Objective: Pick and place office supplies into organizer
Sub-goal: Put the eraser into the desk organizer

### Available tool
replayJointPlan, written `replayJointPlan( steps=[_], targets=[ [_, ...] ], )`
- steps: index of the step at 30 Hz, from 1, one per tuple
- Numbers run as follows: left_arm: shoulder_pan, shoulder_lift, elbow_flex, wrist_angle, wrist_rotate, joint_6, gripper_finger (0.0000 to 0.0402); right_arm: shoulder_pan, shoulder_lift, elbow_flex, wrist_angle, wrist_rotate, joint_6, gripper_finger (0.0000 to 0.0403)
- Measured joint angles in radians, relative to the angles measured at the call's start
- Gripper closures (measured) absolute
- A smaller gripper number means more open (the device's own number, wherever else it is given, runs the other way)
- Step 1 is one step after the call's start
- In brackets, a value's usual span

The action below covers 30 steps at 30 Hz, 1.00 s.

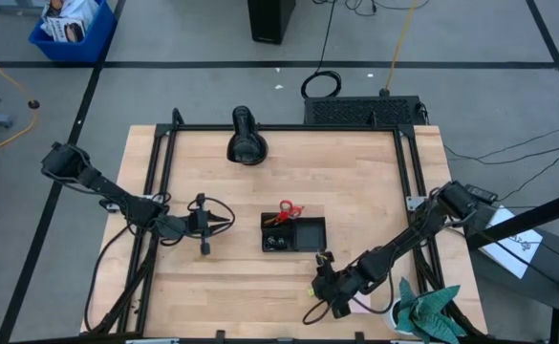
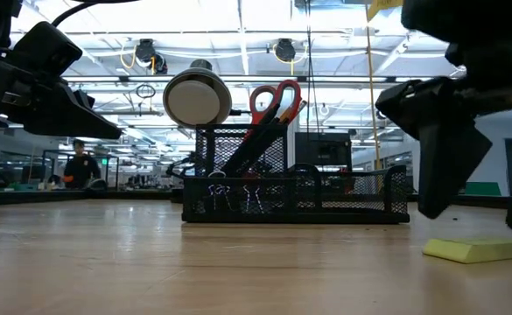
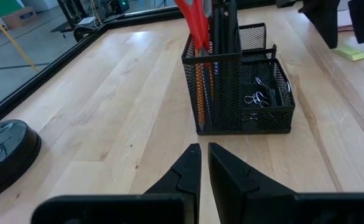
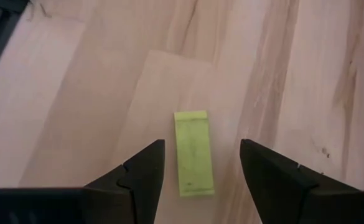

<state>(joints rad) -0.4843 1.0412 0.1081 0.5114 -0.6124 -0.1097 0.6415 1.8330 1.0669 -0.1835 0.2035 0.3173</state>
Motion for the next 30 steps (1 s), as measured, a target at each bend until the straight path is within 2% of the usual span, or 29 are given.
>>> replayJointPlan(
  steps=[20, 24, 30],
  targets=[
    [0.000, 0.000, 0.000, 0.001, 0.000, 0.000, 0.0364, 0.000, -0.005, -0.118, 0.141, -0.018, 0.064, 0.0208],
    [0.000, 0.000, 0.000, 0.001, 0.000, -0.001, 0.0364, 0.000, -0.003, -0.118, 0.159, -0.021, 0.062, 0.0240],
    [0.000, 0.000, 0.000, 0.001, 0.000, -0.001, 0.0364, -0.001, -0.002, -0.118, 0.163, -0.023, 0.061, 0.0322]
  ],
)
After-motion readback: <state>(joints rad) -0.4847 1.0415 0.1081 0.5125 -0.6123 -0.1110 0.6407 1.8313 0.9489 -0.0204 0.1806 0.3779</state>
